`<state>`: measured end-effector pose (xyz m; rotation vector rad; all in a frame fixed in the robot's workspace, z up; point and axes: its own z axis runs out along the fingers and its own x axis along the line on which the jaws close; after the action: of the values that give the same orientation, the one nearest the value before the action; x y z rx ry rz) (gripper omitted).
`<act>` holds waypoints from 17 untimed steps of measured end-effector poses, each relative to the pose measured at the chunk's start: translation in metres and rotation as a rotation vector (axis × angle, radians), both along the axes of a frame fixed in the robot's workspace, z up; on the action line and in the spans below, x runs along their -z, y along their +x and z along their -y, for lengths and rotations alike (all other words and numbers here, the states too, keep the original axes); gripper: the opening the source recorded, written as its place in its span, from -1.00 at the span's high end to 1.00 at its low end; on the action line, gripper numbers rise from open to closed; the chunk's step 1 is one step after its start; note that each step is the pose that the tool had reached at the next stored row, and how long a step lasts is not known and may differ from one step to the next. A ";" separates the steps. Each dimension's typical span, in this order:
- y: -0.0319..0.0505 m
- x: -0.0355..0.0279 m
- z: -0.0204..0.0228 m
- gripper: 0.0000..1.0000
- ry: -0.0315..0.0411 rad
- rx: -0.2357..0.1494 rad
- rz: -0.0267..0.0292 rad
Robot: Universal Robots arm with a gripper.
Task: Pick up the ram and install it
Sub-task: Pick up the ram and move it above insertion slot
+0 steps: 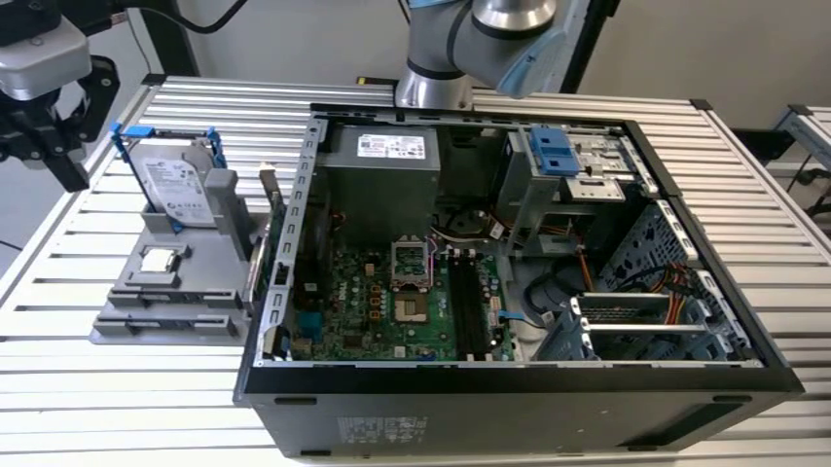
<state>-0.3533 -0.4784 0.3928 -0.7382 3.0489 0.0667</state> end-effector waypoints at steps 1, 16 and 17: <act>0.0000 0.0000 0.0000 1.00 -0.0004 -0.015 0.0000; 0.0000 -0.0003 0.0000 1.00 -0.0081 -0.265 -0.0001; 0.0000 -0.0003 0.0000 1.00 -0.0087 -0.281 -0.0001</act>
<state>-0.3533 -0.4784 0.3932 -1.1602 2.9236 0.0539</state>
